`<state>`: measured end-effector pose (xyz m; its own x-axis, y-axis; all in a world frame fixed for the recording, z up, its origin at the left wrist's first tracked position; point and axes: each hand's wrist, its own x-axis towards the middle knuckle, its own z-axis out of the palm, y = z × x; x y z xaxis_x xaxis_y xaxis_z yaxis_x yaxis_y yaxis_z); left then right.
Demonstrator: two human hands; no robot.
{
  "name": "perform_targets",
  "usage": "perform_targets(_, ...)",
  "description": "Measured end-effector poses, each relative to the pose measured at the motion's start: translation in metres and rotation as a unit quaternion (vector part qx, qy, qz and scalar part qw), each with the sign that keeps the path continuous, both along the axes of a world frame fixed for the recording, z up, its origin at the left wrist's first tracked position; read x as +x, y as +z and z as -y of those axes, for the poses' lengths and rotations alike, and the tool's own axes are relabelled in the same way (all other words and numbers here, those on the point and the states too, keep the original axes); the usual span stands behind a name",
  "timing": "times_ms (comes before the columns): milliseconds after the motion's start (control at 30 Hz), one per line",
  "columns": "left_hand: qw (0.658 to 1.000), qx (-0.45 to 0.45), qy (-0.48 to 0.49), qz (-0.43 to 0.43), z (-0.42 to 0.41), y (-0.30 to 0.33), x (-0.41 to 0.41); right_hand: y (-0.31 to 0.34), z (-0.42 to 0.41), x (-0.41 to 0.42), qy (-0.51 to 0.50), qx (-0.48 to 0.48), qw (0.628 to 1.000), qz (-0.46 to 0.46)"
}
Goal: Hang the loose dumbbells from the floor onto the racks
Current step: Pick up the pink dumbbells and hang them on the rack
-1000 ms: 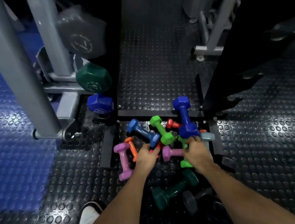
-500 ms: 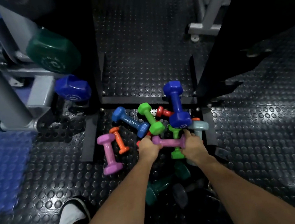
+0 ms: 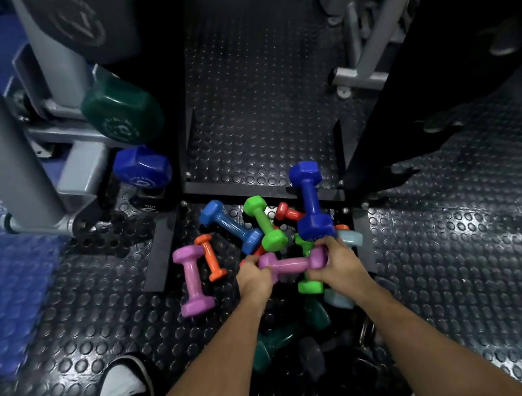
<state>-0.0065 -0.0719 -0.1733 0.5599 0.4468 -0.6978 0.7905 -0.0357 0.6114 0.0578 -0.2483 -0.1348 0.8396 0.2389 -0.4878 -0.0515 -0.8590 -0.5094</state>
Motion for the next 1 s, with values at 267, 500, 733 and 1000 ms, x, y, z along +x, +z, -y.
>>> perform_targets(267, 0.994, -0.045, 0.09, 0.051, -0.029, 0.048, -0.019, 0.06, -0.04, 0.005, 0.021, 0.046, 0.999, -0.008)
perform_targets(500, 0.976, -0.028, 0.181, 0.119, -0.073, 0.109, -0.027, 0.132, -0.079, 0.006, 0.046, 0.138, 0.988, -0.044)
perform_targets(733, 0.899, -0.066, 0.377, 0.215, -0.105, 0.178, -0.028, 0.227, -0.123, -0.004, 0.079, 0.213, 0.974, 0.013)
perform_targets(1000, 0.811, -0.025, 0.408, 0.42, -0.166, 0.316, -0.012, 0.368, -0.183, -0.019, 0.149, 0.257, 0.937, 0.183)
